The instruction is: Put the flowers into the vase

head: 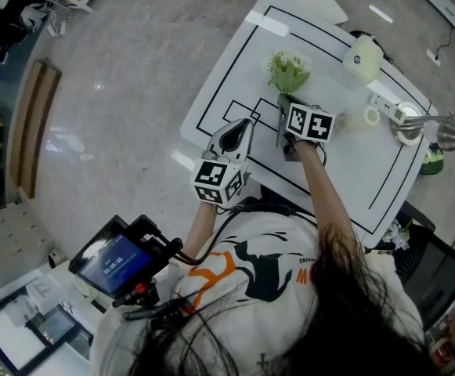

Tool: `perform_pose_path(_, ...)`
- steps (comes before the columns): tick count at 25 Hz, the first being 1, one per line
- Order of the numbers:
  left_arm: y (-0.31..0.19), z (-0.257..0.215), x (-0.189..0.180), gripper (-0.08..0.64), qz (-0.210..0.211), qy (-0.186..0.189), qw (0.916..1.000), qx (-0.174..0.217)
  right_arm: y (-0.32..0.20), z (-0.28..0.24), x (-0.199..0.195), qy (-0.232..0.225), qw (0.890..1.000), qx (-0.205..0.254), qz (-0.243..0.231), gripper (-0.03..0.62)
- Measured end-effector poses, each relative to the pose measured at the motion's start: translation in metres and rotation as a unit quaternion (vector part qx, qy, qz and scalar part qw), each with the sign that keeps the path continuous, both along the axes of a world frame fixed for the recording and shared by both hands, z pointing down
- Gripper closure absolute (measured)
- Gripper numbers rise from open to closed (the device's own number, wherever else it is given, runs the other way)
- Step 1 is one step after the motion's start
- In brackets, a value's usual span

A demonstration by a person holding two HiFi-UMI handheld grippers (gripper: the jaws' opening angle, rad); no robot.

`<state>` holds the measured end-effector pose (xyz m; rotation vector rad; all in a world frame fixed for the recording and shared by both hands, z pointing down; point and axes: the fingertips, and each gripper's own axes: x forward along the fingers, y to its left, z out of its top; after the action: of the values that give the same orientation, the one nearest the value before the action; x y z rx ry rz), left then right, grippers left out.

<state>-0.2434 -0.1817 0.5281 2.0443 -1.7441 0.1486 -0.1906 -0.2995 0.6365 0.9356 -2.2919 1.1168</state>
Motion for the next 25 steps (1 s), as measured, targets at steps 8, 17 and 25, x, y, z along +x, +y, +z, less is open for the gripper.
perform_pose_path(8,0.0,-0.011,0.001,0.54,0.004,-0.005,0.9999,0.013,0.016,-0.032,0.009,-0.046,0.998,0.032,-0.027,0.535)
perform_pose_path(17,0.002,-0.025,0.012,0.54,0.016,0.006,0.9995,0.028,0.026,-0.114,0.025,-0.094,0.989,0.104,-0.042,0.535)
perform_pose_path(25,-0.002,-0.037,0.034,0.54,0.052,0.004,0.9978,0.04,0.042,-0.183,0.047,-0.119,0.977,0.17,-0.054,0.535)
